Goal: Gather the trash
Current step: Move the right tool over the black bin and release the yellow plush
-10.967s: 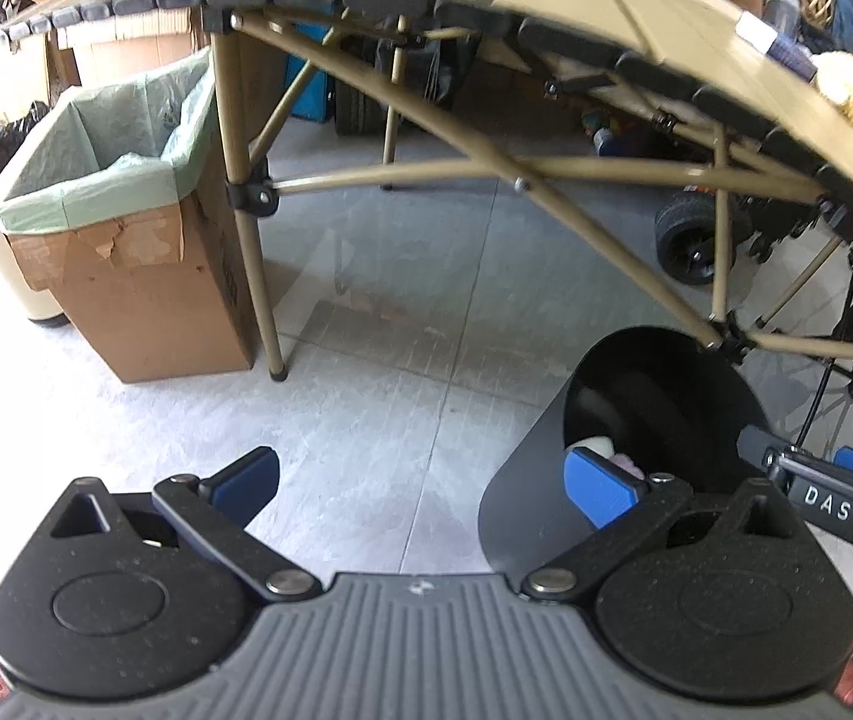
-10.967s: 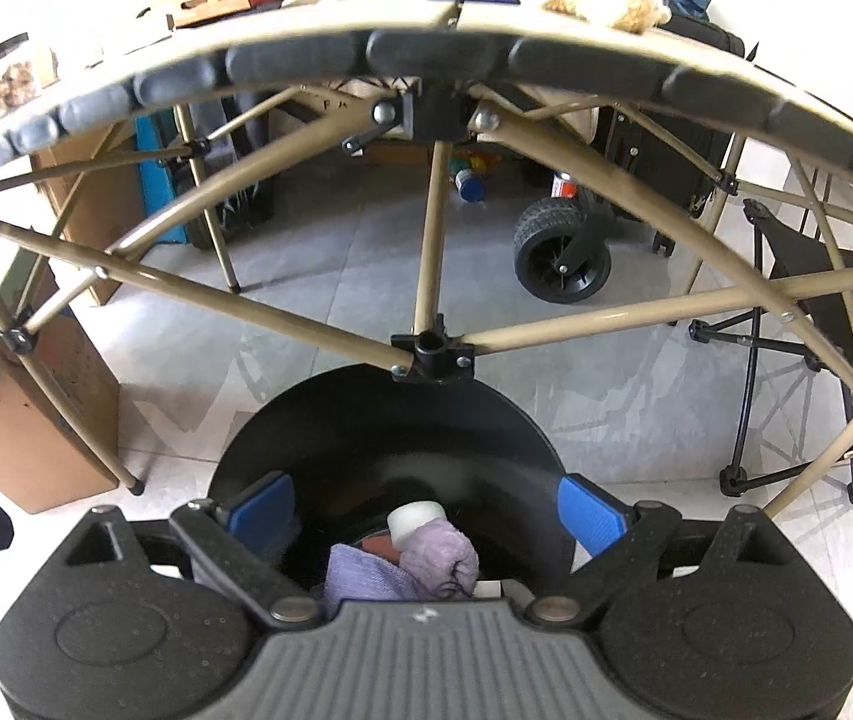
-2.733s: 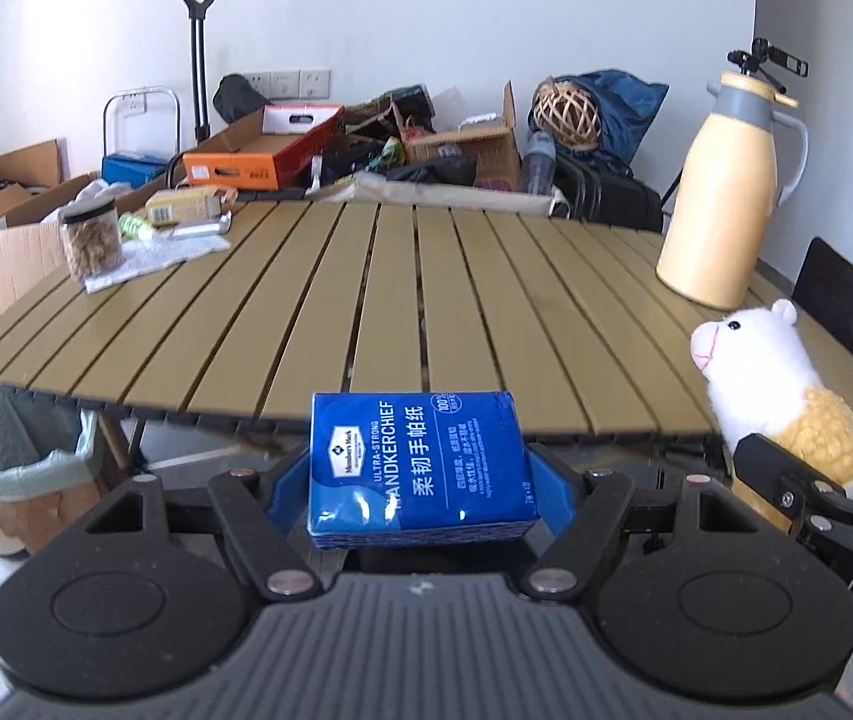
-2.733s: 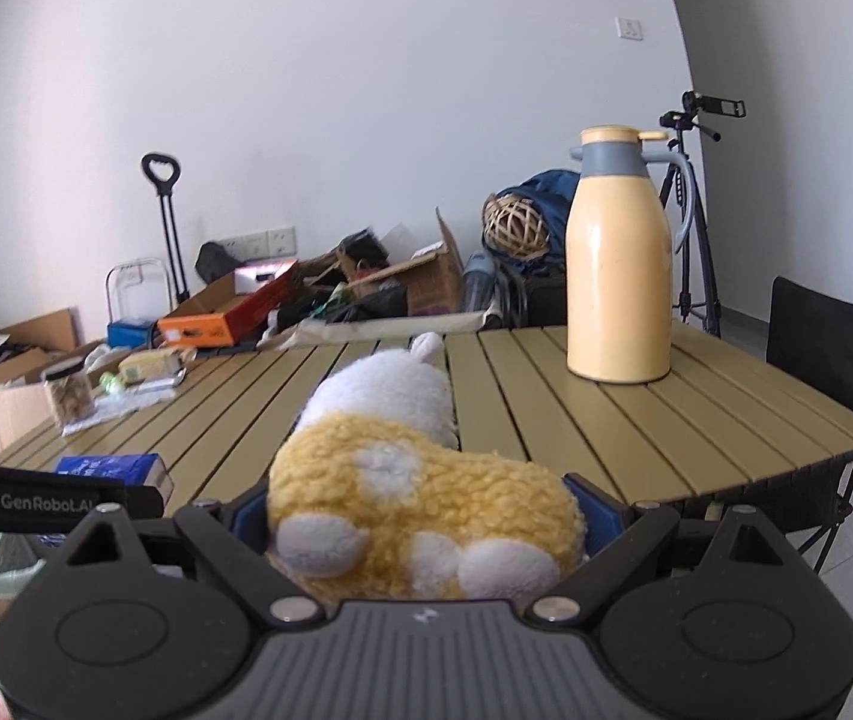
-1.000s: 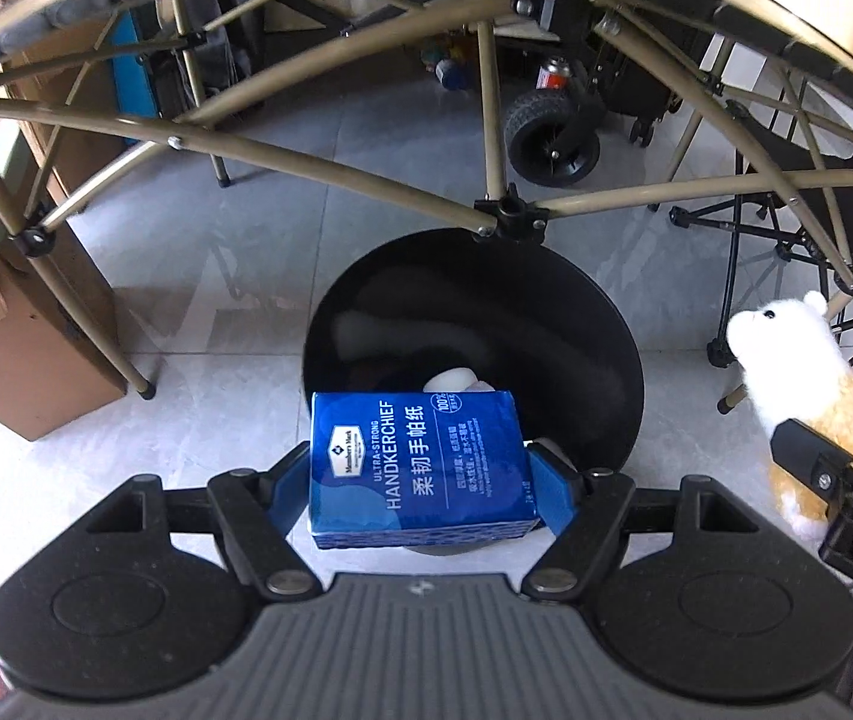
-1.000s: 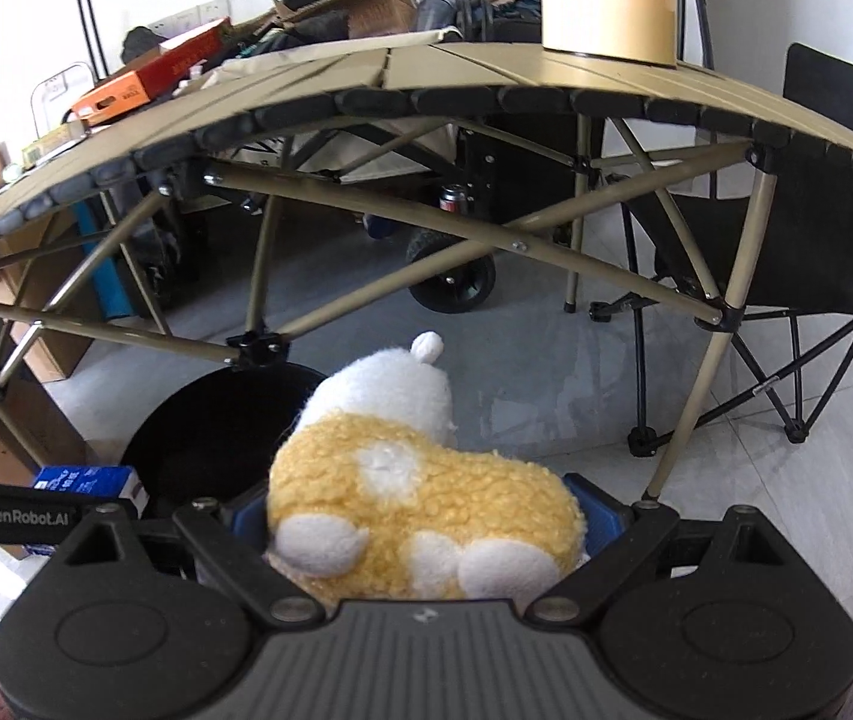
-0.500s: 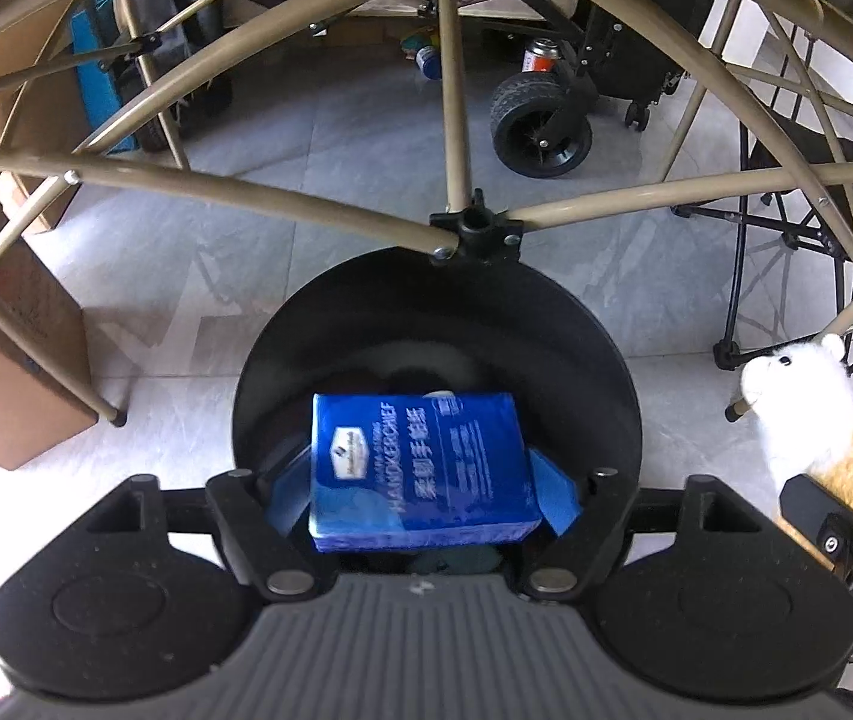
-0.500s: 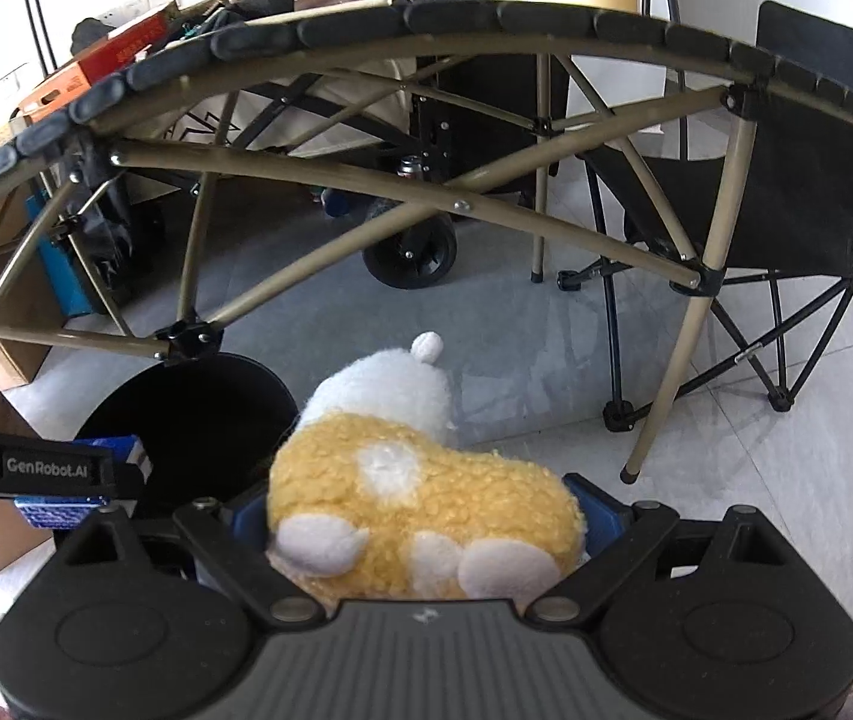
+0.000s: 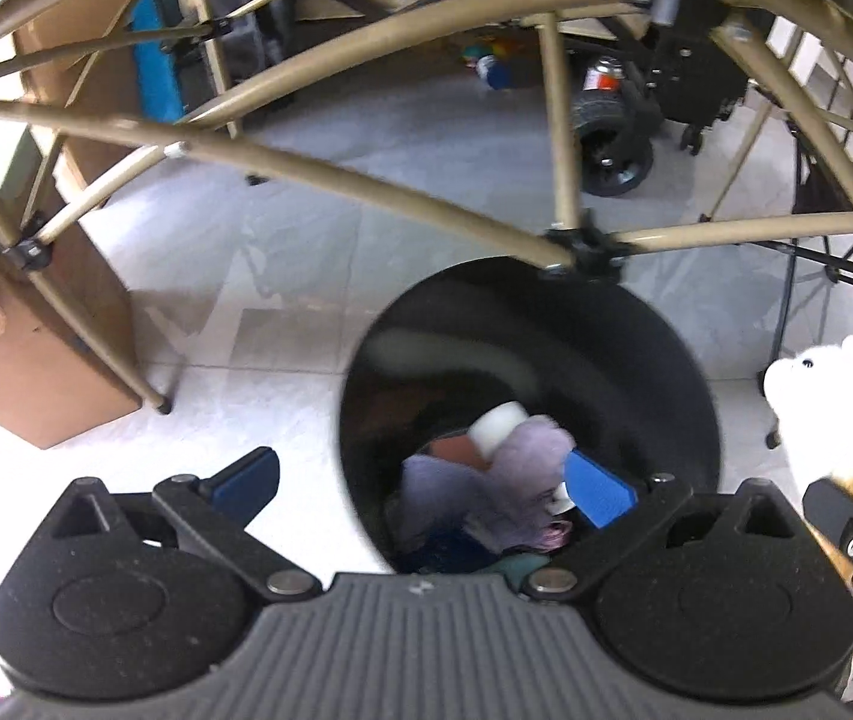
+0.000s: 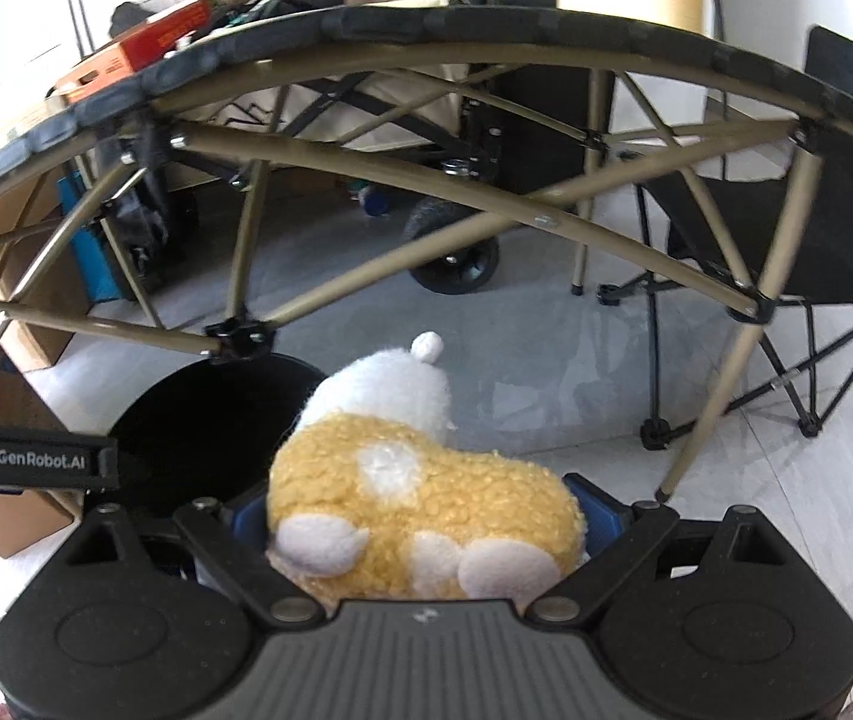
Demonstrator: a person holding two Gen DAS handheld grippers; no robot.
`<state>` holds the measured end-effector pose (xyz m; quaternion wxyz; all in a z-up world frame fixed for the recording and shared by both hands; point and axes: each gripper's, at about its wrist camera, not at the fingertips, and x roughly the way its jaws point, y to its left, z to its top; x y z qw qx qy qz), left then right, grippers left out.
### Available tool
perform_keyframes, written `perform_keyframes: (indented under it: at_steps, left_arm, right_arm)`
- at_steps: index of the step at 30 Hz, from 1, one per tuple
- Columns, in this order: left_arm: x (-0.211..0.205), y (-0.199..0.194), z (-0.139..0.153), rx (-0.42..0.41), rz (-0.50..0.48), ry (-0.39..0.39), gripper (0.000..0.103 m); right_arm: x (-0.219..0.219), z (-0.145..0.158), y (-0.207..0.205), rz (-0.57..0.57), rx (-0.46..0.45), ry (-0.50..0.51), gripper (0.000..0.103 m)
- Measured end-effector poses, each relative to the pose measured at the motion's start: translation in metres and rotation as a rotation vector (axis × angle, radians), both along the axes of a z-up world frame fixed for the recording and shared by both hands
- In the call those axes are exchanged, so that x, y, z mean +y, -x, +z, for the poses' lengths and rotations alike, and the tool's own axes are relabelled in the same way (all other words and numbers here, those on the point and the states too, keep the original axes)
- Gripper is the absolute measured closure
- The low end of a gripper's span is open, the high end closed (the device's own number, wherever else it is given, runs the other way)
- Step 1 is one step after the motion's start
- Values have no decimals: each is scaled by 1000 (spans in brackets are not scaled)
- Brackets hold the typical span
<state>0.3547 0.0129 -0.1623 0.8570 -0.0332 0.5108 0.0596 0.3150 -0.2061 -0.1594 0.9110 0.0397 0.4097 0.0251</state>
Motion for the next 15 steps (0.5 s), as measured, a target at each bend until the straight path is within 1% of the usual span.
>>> perform_keyframes:
  at_steps: [6, 12, 15]
  left_arm:
    - [41, 14, -3, 14, 48, -23, 0]
    - [83, 28, -2, 12, 118, -11, 0]
    - [98, 34, 1, 7, 147, 5, 0]
  right_arm:
    - [42, 2, -5, 85, -4, 24, 9]
    - [88, 2, -14, 156, -7, 55, 9]
    - [105, 2, -20, 184, -9, 57, 5]
